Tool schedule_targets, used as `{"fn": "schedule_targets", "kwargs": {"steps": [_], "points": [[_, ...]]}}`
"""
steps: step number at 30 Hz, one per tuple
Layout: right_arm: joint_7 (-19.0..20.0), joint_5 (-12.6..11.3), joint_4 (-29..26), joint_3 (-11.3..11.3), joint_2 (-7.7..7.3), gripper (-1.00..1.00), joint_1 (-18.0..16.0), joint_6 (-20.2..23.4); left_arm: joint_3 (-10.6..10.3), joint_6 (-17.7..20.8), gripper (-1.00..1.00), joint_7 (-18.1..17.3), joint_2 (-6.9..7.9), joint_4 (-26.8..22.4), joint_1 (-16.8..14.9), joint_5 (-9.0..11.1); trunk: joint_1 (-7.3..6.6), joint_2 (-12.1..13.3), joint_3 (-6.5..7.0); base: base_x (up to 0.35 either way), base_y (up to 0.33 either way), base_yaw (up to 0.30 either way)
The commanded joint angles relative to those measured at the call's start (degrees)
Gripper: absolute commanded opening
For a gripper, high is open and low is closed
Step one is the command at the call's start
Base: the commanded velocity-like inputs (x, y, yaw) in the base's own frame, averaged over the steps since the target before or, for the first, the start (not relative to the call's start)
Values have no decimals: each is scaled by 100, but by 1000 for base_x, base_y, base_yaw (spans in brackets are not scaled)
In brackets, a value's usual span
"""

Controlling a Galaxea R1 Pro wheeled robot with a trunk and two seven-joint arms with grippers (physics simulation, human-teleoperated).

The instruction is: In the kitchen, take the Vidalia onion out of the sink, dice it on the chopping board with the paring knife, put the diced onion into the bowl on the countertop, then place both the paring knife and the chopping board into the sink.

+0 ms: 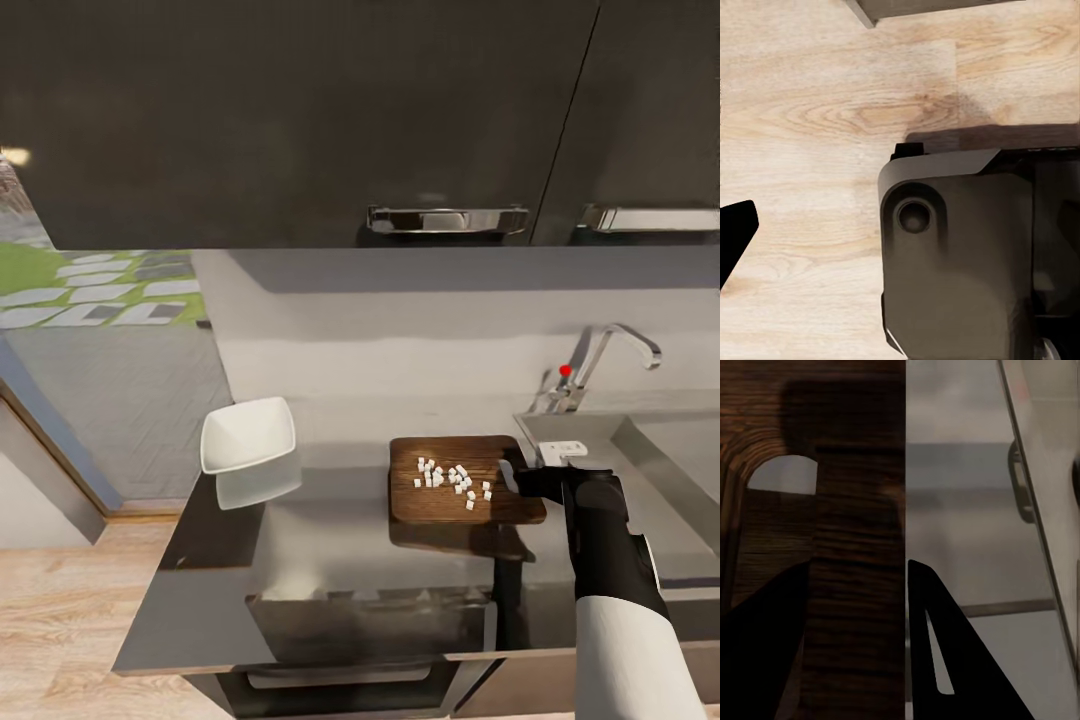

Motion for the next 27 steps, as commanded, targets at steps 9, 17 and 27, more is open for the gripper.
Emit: {"fn": "schedule_targets", "kwargs": {"steps": [9,17,27], "points": [[59,57,-6,-14,6,-100,-7,7,-46,-42,100,23,-1,27,-10,11,4,-12,70,0,0,0],[58,57,-7,-14,6,-100,-7,7,-46,-42,100,23,16,27,-11,11,4,-12,142,0,0,0],[58,57,-7,-14,6,-100,-7,7,-46,-42,100,15,25,27,-10,11,4,-12,233,-12,5,0]]}}
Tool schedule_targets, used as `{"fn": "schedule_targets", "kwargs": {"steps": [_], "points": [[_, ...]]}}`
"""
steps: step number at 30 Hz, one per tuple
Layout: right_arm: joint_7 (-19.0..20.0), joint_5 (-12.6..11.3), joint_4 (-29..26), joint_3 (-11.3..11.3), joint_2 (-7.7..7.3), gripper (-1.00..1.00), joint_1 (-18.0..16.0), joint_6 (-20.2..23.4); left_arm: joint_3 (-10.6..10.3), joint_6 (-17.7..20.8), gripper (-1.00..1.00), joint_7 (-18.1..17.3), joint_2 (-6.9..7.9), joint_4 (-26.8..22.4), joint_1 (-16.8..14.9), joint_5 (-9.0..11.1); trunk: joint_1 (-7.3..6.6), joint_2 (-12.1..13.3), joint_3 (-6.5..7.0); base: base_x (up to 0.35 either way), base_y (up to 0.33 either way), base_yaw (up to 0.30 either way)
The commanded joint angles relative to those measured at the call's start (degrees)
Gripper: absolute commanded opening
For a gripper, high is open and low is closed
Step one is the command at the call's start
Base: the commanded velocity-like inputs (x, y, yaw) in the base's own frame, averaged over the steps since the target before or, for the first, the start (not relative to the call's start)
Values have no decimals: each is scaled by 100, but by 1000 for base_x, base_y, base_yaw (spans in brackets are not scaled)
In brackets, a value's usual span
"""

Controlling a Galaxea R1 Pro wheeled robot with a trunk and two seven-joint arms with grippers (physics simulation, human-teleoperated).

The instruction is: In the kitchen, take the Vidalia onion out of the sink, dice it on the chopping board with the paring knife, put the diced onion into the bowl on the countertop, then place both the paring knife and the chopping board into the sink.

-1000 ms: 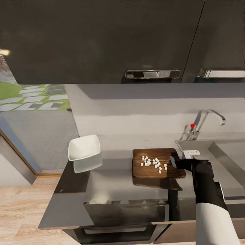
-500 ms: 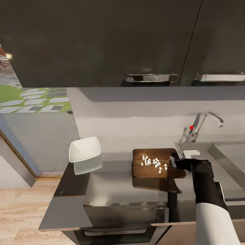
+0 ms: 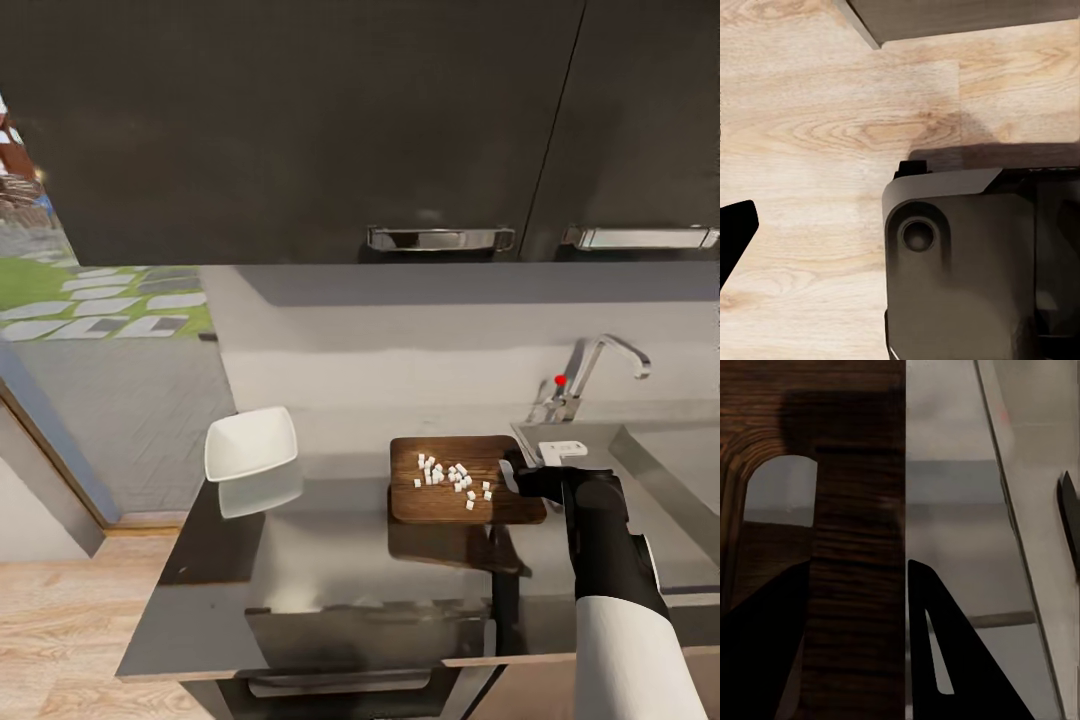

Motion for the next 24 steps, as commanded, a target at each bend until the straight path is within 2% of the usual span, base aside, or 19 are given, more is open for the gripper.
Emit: {"fn": "schedule_targets", "kwargs": {"steps": [1,12,24], "points": [[57,48,-7,-14,6,-100,-8,10,-47,-42,100,23,-3,27,-12,11,3,-13,-3,-134,91,0],[57,48,-6,-14,-2,-100,-8,10,-47,-42,100,23,-3,27,-13,11,3,-13,96,-200,152,0],[58,48,-5,-14,-2,-100,-8,10,-47,-42,100,23,-3,27,-11,11,3,-13,205,-8,196,0]]}}
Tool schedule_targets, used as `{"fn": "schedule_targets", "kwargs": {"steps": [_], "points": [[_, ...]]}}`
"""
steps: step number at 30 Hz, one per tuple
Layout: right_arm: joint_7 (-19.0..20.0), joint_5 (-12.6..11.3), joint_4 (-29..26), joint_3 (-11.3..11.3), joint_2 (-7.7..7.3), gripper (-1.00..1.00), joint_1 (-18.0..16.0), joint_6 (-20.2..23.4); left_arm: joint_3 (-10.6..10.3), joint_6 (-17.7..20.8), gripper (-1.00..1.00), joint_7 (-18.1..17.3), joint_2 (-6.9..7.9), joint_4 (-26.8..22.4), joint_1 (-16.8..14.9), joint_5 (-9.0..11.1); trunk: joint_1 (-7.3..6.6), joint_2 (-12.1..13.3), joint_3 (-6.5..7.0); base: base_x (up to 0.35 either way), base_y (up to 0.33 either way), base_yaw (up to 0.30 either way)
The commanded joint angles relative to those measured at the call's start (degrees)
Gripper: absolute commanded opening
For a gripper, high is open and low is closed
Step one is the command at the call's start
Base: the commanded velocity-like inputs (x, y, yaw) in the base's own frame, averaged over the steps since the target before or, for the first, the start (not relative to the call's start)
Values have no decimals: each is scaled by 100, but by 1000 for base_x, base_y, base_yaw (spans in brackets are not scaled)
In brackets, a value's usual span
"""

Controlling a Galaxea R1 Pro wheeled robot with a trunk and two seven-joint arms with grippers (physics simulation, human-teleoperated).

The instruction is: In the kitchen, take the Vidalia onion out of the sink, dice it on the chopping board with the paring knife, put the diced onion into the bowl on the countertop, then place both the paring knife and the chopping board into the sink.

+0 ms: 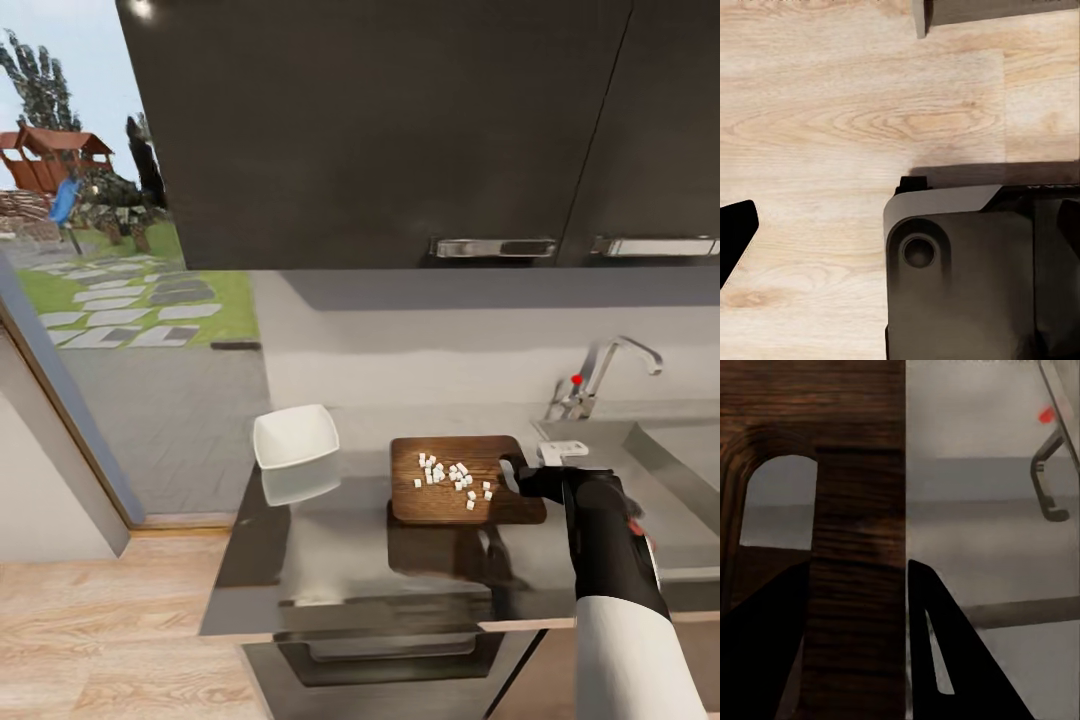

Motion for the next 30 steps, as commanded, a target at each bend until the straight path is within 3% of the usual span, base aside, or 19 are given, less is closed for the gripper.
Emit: {"fn": "schedule_targets", "kwargs": {"steps": [1,17,30], "points": [[57,51,-7,-15,7,-100,-8,10,-46,-41,100,21,-3,26,-12,11,4,-13,-4,13,242,0],[65,51,-10,-18,7,-100,-8,10,-46,-32,100,14,5,26,-13,11,4,-13,141,99,262,-4],[65,56,-11,-23,7,-100,-8,10,-46,-32,100,12,6,26,-11,11,4,-13,251,1,292,-137]]}}
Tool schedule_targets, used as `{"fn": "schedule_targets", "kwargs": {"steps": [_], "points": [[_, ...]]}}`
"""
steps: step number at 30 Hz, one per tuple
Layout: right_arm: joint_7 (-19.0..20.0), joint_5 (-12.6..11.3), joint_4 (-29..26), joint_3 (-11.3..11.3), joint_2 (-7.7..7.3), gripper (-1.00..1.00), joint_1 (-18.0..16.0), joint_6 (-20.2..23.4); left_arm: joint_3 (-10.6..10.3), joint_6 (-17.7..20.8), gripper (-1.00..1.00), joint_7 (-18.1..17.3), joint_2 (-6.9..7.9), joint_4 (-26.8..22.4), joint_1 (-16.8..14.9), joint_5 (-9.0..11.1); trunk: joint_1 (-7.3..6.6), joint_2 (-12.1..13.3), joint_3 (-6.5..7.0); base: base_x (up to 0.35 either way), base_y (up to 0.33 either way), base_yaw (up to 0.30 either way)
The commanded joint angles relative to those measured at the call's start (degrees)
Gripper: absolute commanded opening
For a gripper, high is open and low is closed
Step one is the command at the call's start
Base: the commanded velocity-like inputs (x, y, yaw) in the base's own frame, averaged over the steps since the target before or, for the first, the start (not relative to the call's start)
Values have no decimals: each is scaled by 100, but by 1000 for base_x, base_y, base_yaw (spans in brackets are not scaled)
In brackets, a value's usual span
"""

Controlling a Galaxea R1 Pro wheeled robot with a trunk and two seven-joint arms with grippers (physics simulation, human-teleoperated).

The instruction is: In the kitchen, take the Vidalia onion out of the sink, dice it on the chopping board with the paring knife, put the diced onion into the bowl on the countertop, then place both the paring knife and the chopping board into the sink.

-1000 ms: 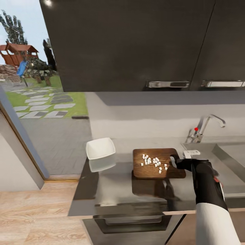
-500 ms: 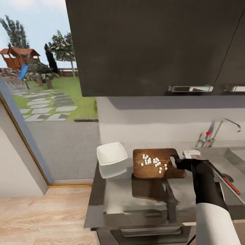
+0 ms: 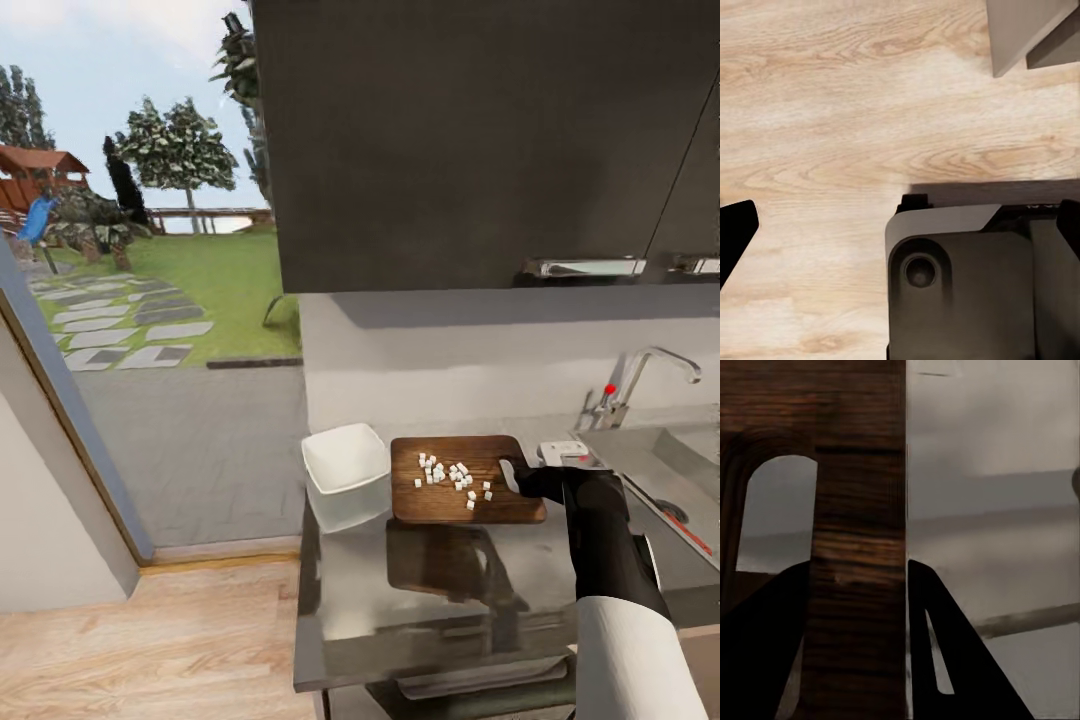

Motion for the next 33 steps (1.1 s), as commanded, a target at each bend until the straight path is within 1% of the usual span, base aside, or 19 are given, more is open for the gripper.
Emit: {"fn": "schedule_targets", "kwargs": {"steps": [1,8,26,33], "points": [[57,57,-8,-15,7,-100,-9,9,-46,-40,100,20,-3,25,-11,11,4,-13,-5,0,293,-158],[57,60,-5,-15,7,-100,-9,9,-46,-40,100,20,-5,25,-13,11,4,-13,45,0,290,-141],[57,60,-5,-15,2,-100,-9,26,-46,-40,100,20,-3,25,-13,11,4,-13,27,0,280,-4],[57,60,-6,-15,3,-100,-9,26,-46,-40,100,20,-3,25,-12,11,4,-13,27,0,280,-170]]}}
